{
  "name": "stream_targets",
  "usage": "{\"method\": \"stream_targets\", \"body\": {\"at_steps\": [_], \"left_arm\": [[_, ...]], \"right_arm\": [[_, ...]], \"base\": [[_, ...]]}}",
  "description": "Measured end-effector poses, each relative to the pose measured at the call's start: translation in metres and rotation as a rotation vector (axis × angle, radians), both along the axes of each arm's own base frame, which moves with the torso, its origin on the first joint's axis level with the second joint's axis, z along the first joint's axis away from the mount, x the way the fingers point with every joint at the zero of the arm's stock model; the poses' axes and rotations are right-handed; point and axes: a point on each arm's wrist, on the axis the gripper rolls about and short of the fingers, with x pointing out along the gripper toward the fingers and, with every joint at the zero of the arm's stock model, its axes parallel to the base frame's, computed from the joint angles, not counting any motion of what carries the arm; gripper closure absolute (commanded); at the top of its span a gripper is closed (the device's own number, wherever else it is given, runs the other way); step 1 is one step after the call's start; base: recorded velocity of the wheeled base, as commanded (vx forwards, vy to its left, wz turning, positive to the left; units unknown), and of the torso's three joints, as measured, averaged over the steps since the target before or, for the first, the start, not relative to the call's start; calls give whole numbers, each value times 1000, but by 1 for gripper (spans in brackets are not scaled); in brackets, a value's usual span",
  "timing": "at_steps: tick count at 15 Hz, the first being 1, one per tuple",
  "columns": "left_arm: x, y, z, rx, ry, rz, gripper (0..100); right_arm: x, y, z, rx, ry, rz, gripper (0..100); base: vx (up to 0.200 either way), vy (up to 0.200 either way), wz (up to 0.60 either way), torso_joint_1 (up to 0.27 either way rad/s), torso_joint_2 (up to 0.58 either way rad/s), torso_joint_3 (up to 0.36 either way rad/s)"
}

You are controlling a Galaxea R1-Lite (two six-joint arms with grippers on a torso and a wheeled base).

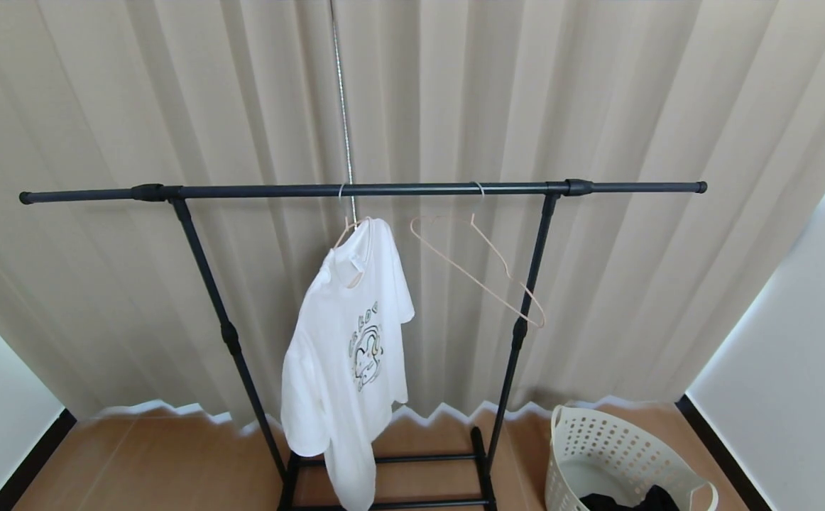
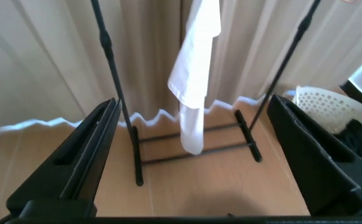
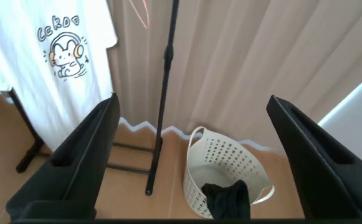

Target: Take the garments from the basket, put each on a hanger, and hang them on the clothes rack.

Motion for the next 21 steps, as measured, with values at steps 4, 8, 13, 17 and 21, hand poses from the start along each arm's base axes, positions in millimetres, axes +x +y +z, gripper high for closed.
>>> {"method": "stream_targets", "body": {"at_steps": [4,8,13,17,21], "left_arm": [[-10,-1,-1,-25,-128,37,0],[-13,-1,-2,-37,-164,39,0],[-13,-1,-2,-41,-169,37,0],[-13,-1,-2,-46,-168,36,0],[-13,-1,-2,-44,-166,37,0]], "right_arm": [[-3,0,-1,69,-41,-27,0],[-4,0,-1,72,-47,-26,0],[-4,0,-1,69,-49,-25,0],[-4,0,-1,72,-49,-25,0],[-4,0,-1,74,-49,-25,0]], "base": [[0,0,0,0,0,0],[0,0,0,0,0,0],[0,0,0,0,0,0],[0,0,0,-56,136,76],[0,0,0,-138,330,172]]}}
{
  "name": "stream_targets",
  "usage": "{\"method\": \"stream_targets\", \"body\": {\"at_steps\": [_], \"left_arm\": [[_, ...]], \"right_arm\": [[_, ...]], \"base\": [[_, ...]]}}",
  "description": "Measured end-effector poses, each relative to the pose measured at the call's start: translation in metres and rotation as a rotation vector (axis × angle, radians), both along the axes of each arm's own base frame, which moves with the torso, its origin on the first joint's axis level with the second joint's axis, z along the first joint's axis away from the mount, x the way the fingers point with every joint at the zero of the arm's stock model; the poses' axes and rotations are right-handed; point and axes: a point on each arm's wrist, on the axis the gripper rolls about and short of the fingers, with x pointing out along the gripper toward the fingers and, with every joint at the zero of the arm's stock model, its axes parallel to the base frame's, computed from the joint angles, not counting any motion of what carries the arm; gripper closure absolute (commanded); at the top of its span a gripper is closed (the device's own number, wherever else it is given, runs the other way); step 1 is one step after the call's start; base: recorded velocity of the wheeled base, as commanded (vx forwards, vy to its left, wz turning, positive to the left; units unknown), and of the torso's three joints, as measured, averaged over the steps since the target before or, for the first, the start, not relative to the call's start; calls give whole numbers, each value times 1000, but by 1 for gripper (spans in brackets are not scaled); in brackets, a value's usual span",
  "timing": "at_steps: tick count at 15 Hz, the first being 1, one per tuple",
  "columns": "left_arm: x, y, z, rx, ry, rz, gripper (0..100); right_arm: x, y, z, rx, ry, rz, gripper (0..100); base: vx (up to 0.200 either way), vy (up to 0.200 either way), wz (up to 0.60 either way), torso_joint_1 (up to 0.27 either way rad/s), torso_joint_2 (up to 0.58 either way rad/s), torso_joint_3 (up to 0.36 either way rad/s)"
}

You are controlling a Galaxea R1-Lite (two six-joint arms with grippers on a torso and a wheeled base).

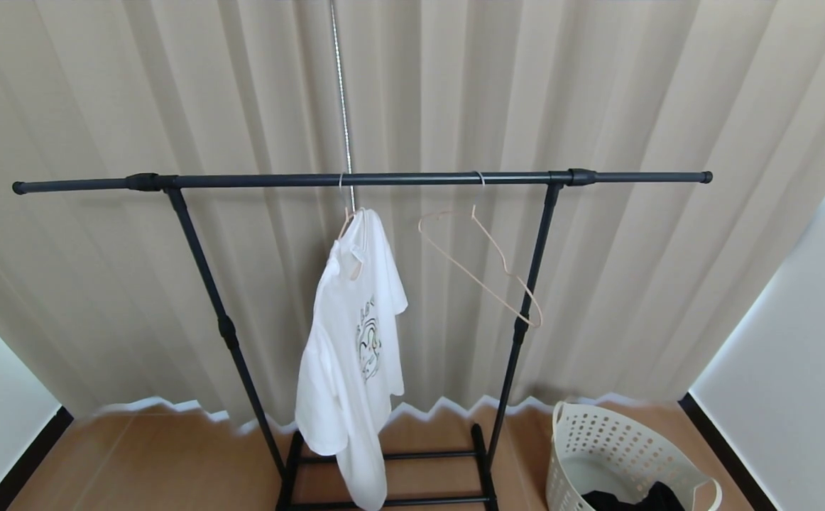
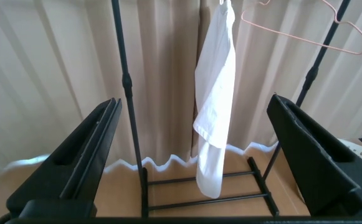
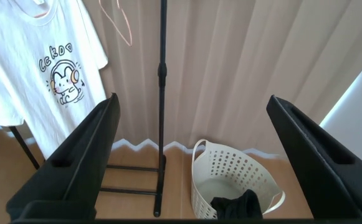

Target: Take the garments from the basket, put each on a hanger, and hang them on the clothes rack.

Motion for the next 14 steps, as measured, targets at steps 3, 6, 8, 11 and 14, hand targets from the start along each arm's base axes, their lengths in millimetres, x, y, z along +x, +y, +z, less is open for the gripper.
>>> {"method": "stream_targets", "body": {"at_steps": [3,6,8,11,14], "left_arm": [[0,0,0,0,0,0,0],[0,0,0,0,0,0,0],[0,0,0,0,0,0,0],[0,0,0,0,0,0,0],[0,0,0,-1,0,0,0]], "right_arm": [[0,0,0,-1,0,0,0],[0,0,0,-1,0,0,0],[0,0,0,-1,0,0,0],[0,0,0,0,0,0,0],[0,0,0,0,1,-1,0]], "base": [[0,0,0,-147,339,186],[0,0,0,-147,346,198],[0,0,0,-144,344,193],[0,0,0,-149,365,209],[0,0,0,-155,382,227]]}}
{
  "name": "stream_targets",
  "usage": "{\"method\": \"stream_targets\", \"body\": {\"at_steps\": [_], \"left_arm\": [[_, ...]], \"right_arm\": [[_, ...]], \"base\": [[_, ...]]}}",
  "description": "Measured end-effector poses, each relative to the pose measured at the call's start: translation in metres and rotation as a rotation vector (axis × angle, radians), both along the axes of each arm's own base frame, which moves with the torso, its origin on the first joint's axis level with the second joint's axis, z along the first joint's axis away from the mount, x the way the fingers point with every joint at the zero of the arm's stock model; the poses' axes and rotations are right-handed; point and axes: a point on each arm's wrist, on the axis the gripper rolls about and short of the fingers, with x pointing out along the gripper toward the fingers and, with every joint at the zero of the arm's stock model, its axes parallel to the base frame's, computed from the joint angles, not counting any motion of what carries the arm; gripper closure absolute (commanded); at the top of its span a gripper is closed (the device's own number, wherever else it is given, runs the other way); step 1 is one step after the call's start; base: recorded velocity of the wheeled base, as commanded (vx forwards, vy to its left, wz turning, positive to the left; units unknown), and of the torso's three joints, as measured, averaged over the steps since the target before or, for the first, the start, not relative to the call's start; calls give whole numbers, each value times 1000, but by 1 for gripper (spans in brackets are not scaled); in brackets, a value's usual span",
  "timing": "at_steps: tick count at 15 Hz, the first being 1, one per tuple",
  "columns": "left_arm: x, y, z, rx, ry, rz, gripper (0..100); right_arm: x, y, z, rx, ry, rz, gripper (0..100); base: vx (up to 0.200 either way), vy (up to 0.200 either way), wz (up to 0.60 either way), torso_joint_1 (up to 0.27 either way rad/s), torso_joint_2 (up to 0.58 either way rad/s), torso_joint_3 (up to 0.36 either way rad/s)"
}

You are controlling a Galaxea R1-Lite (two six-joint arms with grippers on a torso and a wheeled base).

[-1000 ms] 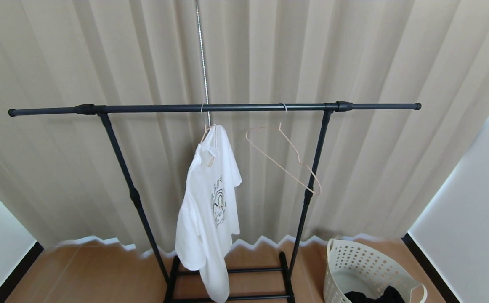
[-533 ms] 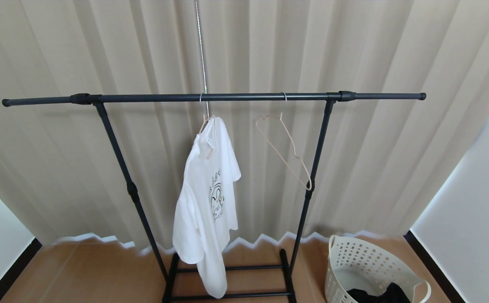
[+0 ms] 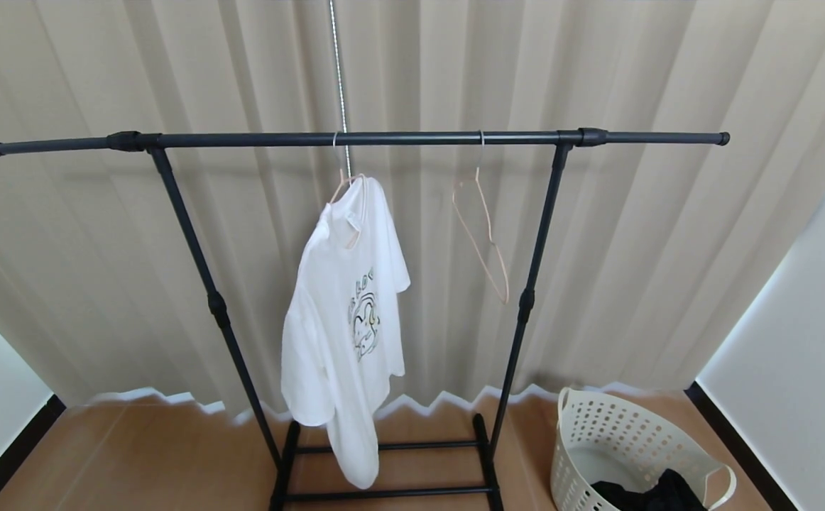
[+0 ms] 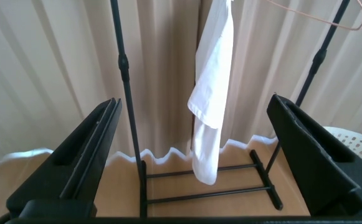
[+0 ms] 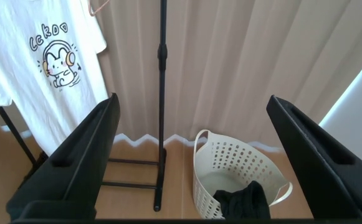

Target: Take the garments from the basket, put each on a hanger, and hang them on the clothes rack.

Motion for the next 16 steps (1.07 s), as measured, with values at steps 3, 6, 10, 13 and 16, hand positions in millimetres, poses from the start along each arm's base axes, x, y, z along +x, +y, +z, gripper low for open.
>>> {"method": "stream_targets", "body": {"at_steps": [3,6,10,13,16], "left_arm": [[0,0,0,0,-1,0,0],[0,0,0,0,0,0,0],[0,0,0,0,0,0,0],[0,0,0,-1,0,0,0],[0,0,0,0,0,0,0]], "right_arm": [[0,0,0,0,0,0,0],[0,0,0,0,0,-1,0],[0,0,0,0,1,-1,0],[0,0,0,0,0,-1,0],[0,0,0,0,0,-1,0]], "base": [[0,0,0,-180,435,264],[0,0,0,-211,543,326],[0,0,0,-198,555,339],[0,0,0,-183,523,346],[0,0,0,-150,496,338]]}}
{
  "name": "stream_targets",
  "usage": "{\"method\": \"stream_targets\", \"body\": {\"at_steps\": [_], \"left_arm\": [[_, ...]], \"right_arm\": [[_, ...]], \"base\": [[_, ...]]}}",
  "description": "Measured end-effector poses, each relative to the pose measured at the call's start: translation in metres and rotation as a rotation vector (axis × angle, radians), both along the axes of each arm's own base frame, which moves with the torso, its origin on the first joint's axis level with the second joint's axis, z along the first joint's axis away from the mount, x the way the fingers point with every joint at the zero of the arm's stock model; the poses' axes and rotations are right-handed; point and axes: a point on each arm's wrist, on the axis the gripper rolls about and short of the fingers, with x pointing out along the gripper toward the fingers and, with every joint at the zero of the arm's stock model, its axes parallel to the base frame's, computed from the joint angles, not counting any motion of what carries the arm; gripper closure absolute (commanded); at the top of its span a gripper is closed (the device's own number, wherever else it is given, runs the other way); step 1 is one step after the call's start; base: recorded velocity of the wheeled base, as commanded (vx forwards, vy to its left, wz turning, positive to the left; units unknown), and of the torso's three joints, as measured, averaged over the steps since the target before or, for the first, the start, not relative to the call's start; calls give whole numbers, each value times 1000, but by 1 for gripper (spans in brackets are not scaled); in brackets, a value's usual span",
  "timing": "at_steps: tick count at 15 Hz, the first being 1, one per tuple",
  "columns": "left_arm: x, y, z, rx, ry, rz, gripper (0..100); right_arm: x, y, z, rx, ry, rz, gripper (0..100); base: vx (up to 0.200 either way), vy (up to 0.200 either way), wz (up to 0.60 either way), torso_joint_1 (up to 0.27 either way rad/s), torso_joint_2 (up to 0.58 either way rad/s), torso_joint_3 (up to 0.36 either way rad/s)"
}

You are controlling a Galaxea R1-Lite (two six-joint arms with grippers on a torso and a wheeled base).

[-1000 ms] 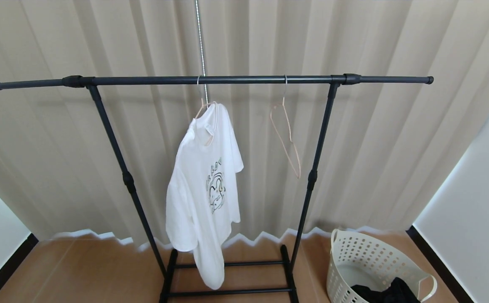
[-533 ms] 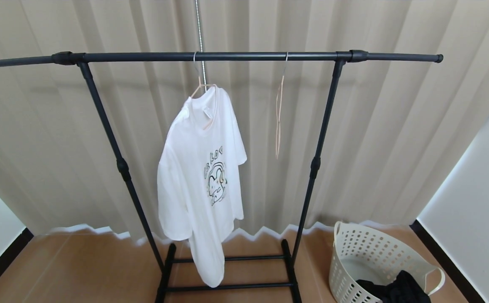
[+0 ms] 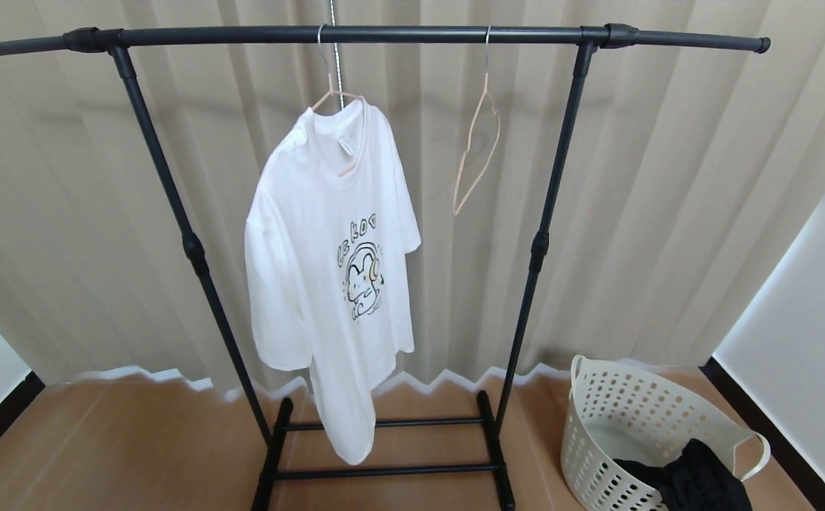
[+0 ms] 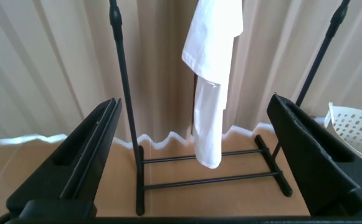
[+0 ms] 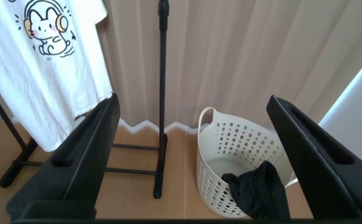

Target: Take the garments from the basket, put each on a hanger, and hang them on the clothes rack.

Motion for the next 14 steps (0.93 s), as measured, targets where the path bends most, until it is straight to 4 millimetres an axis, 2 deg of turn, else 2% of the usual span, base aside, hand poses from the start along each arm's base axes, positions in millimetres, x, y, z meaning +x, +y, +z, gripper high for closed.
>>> {"method": "stream_targets", "body": {"at_steps": [7,12,14], "left_arm": [[0,0,0,0,0,0,0],[0,0,0,0,0,0,0],[0,0,0,0,1,0,0]], "right_arm": [[0,0,0,0,-1,0,0],[0,0,0,0,-1,0,0],[0,0,0,0,-1,0,0]], "base": [[0,0,0,-106,478,364],[0,0,0,-34,441,402],[0,0,0,-1,128,128]]}}
